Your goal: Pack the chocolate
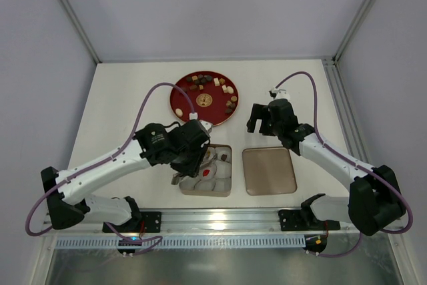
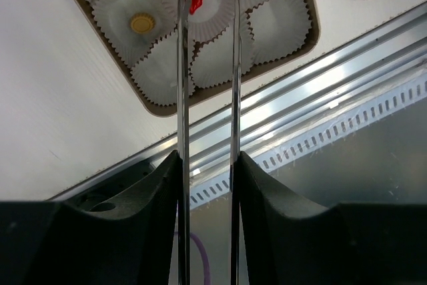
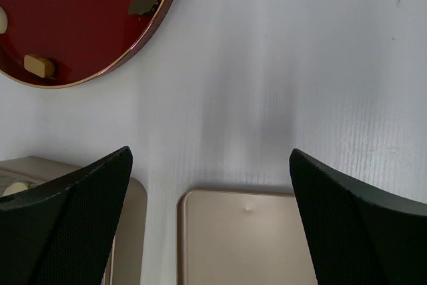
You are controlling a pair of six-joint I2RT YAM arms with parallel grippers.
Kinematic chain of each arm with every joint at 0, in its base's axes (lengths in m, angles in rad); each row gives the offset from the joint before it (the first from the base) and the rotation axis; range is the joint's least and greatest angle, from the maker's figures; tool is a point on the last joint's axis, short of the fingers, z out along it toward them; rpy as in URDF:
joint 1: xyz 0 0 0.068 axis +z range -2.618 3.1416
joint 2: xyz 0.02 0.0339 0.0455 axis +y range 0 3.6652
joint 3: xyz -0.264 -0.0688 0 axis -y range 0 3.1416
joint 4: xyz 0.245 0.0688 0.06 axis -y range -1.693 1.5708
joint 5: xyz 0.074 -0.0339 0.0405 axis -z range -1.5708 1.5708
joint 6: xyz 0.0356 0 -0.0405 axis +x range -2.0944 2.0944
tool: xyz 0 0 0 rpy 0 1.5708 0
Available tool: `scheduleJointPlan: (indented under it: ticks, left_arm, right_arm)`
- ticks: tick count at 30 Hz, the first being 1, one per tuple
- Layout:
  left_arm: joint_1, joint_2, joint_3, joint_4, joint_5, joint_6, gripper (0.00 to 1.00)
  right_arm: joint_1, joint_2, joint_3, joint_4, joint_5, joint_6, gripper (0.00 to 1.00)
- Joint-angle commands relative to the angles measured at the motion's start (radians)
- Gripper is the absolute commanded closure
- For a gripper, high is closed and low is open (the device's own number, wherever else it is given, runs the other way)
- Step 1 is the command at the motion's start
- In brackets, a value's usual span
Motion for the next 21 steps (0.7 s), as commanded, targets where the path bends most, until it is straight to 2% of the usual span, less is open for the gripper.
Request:
scheduleJointPlan:
  ticks: [1,5,8,16,21]
  left_arm:
    - [-0.003,0.009,0.086,0.008,-0.030,0.021,0.61]
    - [0.020,0.049,0.167,-0.014,-0.066,0.047,0.60]
    - [0.079,0.088,0.211,0.002,-0.053,0.081,0.60]
    - [0.361,0.249,0.418,0.043,-0.035,0.203,0.60]
    - [0.489,0.452,0.574,0.068,-0.032,0.242,0.60]
  right_arm:
    - [0.006,0.000,0.047,0.018,0.013,-0.009,0.00]
    - [0.006,-0.003,0.049,0.018,0.002,-0.014,0.00]
    - [0.006,-0.012,0.043,0.018,-0.007,-0.017,0.00]
    - [0.006,-0.030,0.035,0.007,-0.033,-0.033,0.00]
    - [0.006,-0.049,0.035,-0.005,-0.049,-0.043,0.00]
